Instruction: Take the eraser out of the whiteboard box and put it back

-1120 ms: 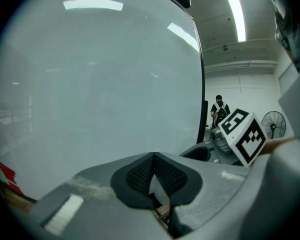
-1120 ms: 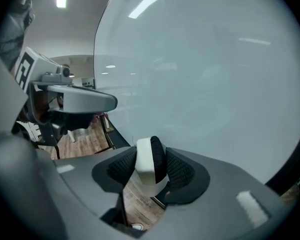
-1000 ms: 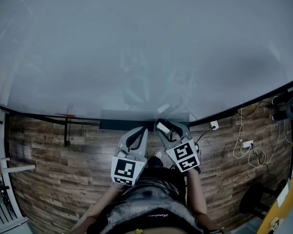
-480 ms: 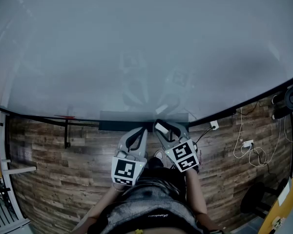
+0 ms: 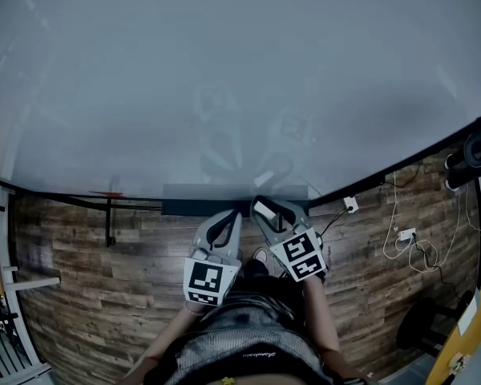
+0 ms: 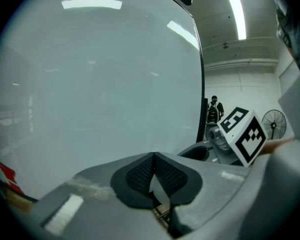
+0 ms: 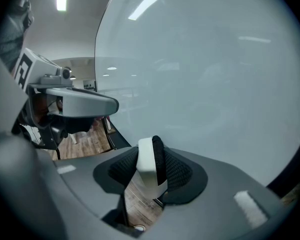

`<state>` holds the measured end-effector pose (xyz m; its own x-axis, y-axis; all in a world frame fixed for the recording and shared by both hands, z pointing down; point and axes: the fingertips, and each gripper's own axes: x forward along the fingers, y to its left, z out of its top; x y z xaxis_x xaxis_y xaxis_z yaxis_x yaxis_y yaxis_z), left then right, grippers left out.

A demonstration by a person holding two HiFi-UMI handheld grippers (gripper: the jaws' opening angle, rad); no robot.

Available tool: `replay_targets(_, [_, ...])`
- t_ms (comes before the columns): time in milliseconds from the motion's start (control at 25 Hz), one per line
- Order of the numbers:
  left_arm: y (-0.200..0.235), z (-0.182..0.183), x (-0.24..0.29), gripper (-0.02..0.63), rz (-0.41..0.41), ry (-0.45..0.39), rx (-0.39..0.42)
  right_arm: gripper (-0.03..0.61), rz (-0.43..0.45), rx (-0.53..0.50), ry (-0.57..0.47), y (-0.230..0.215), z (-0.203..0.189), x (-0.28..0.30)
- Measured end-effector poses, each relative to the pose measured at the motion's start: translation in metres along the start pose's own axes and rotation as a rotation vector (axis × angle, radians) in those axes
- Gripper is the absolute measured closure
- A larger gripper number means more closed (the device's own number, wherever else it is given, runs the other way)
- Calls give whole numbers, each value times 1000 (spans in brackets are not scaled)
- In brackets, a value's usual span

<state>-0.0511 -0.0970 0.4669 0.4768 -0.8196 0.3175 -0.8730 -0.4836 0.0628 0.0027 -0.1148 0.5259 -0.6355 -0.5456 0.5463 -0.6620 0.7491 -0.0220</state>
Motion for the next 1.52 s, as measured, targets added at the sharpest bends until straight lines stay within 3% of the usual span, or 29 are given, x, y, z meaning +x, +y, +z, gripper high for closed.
replay_targets(800, [-9,-1,-7,614,-39,-12,21,418,-12,-1,-12,5,1,-9])
replay_targets(1520, [-10,-2,-10,614,-52,-16,31,417,-38,-13,-72,4,41,-44])
